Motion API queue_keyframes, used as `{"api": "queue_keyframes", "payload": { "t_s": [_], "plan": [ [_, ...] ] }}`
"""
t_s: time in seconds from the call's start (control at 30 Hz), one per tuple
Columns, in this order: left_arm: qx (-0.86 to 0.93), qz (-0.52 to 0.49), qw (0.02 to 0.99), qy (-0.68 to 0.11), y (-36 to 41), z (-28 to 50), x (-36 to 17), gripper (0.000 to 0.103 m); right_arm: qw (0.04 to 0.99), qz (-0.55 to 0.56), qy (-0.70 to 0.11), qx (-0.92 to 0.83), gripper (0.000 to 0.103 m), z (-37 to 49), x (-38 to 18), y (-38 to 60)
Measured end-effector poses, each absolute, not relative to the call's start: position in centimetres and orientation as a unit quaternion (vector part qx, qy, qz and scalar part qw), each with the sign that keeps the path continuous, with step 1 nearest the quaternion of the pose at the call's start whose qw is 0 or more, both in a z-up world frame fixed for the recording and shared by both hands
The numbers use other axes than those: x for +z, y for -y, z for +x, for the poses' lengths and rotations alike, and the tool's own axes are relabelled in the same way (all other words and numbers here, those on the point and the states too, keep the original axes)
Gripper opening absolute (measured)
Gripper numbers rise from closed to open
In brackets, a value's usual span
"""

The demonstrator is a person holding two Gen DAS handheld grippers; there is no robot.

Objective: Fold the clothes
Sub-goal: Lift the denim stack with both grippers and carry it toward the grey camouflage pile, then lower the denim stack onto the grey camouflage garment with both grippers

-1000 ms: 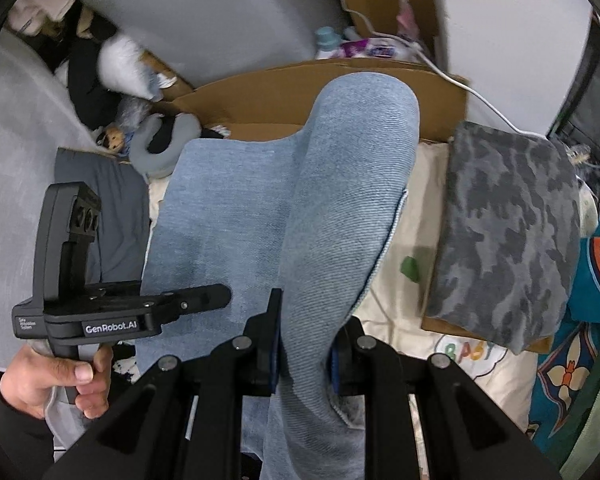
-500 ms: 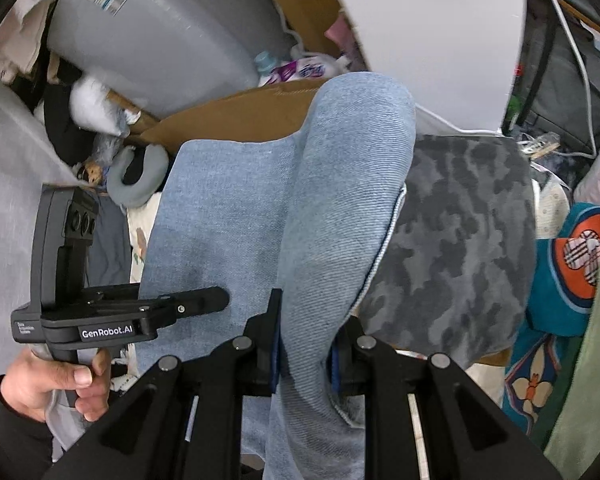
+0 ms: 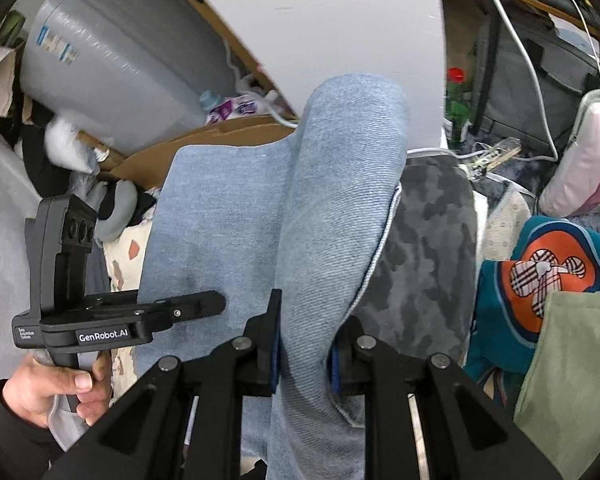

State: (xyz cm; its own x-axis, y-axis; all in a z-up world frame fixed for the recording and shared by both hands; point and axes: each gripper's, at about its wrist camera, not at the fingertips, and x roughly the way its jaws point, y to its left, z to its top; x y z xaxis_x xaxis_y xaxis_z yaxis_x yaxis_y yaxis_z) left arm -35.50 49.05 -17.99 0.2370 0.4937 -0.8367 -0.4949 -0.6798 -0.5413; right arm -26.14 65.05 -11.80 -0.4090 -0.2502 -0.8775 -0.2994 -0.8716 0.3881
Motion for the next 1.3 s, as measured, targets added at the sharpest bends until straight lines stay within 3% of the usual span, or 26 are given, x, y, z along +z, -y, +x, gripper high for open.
{"api": "queue_keyframes", "payload": {
  "t_s": [0.37,1.3],
  "plan": [
    [0.607,-0.679,0.413,0.016,-53.5,-36.4,-22.6,0.037,0.032,-0.534,-0.254,0.806,0.017,-26.2,-16.3,-69.1],
    [0.619,-0.67,0.409,-0.006,-54.7,-39.0,-32.1,0.038,0.083,-0.556,-0.278,0.779,0.017,-28.6,-29.2,-74.7]
  ]
}}
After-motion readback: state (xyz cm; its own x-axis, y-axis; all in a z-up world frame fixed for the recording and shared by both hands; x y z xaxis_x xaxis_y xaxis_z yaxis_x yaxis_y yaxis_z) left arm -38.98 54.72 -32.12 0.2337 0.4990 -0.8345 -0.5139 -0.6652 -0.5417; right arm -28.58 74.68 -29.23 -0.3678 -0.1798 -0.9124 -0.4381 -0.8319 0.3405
